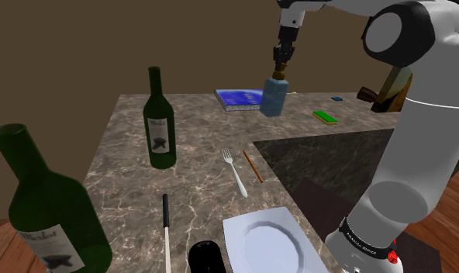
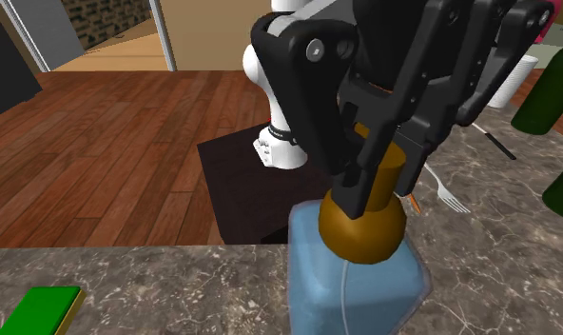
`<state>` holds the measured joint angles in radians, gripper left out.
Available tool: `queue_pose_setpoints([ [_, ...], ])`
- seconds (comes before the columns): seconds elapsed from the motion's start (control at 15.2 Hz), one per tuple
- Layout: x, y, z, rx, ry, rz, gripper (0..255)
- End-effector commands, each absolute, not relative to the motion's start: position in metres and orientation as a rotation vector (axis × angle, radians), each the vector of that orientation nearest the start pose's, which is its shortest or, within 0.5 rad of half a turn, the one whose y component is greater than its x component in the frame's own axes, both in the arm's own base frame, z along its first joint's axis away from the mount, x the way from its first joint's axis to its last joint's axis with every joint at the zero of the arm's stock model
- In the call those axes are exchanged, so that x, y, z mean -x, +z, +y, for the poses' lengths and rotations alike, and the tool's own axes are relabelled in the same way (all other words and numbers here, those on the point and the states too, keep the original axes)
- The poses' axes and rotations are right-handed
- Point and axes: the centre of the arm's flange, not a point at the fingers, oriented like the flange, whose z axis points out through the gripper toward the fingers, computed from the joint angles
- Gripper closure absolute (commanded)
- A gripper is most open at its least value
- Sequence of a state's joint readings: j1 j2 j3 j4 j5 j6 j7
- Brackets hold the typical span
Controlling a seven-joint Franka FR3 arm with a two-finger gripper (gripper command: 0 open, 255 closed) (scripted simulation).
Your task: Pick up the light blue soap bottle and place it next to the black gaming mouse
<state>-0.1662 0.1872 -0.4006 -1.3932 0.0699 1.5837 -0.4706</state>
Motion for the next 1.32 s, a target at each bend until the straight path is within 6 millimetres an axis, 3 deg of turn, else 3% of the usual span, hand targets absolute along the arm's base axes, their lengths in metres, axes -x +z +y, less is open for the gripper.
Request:
queue_pose_setpoints([
  [0.0, -0.53, 0.619, -0.3, 3.149, -0.023, 0.141, 255],
  [0.53, -0.53, 0.66, -0.3, 3.149, -0.023, 0.141, 255],
  [1.25, -0.486, 0.66, -0.162, 3.149, -0.023, 0.141, 255],
])
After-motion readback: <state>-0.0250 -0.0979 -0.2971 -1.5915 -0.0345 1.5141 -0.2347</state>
